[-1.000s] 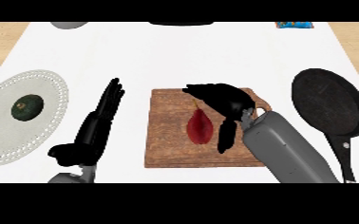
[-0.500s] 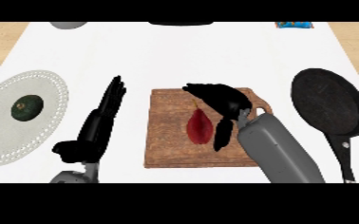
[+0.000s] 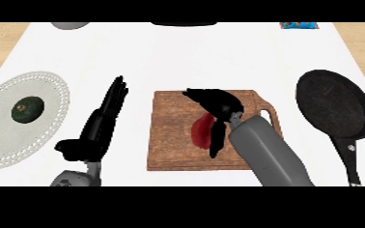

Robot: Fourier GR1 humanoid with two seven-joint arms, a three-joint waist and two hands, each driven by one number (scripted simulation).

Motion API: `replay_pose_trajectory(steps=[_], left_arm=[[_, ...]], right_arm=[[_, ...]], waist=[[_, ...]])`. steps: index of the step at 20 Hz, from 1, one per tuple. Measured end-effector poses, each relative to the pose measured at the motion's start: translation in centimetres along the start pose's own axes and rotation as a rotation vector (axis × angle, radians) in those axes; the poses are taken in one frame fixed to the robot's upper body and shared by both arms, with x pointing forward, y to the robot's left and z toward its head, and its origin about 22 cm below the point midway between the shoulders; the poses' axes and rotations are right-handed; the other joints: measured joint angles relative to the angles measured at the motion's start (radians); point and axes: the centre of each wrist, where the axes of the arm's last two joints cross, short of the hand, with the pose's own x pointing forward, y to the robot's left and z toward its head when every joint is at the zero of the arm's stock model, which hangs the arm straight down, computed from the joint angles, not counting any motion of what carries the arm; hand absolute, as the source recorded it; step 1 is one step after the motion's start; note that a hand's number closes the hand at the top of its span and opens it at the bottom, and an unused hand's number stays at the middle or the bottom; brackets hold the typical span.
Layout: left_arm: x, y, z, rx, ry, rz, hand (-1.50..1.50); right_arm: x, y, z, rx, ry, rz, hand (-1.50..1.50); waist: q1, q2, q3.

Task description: Pick the pear from the cutting board and place it in the pan

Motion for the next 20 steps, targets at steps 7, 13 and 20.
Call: replay_pose_trajectory(steps=[7,13,20], left_arm=[[0.5,-0.6,0.4,0.002,-0.006,-0.007,0.0],[0.5,-0.6,0.4,0.004,-0.005,-0.007,0.0],[0.5,0.1,0.9,0.009,0.003,-0.004,0.0]], right_arm=[[-0.3,0.0,-1.4,0.034,-0.031,0.129,1.5],[-0.8,0.7,-1.4,-0.01,-0.08,0.179,1.5],[-0.9,0.4,-0.7,-0.18,-0.025,0.146,1.5]], waist=[[0.002,-0.009,-0.003],[0.001,-0.013,-0.001],[-0.006,-0.007,0.0]])
